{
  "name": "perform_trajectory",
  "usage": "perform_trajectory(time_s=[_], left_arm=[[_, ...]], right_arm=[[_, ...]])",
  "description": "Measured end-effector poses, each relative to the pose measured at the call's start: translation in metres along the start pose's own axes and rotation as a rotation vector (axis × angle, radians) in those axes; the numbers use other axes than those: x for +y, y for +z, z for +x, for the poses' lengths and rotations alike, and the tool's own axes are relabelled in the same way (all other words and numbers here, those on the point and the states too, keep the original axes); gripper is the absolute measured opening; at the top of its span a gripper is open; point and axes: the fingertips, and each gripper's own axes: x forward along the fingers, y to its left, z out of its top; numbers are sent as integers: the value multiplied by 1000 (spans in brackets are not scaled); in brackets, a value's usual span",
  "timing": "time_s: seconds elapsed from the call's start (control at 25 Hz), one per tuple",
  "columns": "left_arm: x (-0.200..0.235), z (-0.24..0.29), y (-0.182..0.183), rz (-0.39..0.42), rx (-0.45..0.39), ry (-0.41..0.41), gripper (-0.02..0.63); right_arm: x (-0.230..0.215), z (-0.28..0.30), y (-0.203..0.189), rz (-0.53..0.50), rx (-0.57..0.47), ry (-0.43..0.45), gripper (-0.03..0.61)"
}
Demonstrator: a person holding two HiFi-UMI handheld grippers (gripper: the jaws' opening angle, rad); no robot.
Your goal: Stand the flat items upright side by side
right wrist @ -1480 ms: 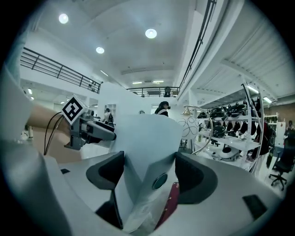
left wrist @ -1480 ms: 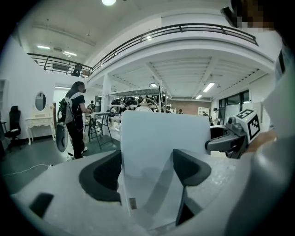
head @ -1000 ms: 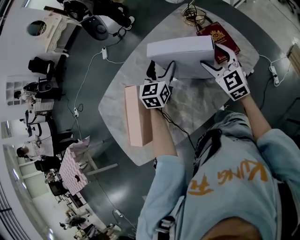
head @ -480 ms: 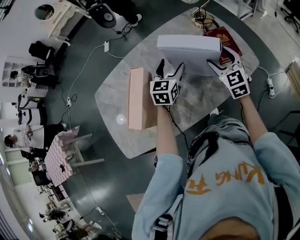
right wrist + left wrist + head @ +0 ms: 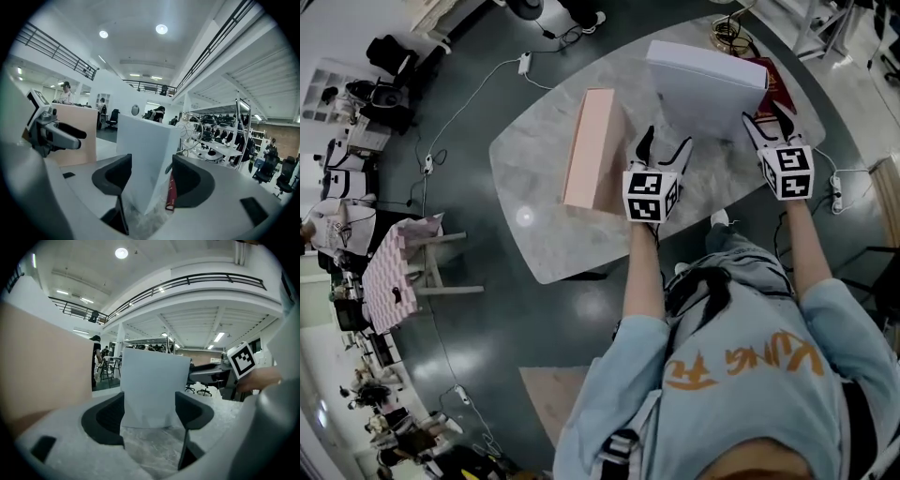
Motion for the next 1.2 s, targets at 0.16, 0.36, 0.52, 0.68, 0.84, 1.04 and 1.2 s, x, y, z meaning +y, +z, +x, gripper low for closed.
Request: perform_trajectory(time_s=[0.16,0.36,0.52,0.68,0.84,1.04,1.2], left_arm=[[-16,-25,-18,-21,5,9,347],[-21,-67,-31,-33,-13,66,310],[-18,-102,-30,-66,-56,165,206],[2,-146,-32,-110,-128,313,118],[23,-194,-47,-124,-150,490,11],[51,-238,-68,-75,-88,638,11],[66,-239,-82,-40,6,575,184]], right_arm=[[27,-18,-2,10,-33,42,187],[68,-34,3,7,-70,113,41],[92,-40,16,9,-102,187,2],[132,-39,26,7,-122,280,0],[174,-39,24,1,-124,358,0],[222,-40,22,-22,-116,440,0],[246,-37,24,-38,-102,468,0]])
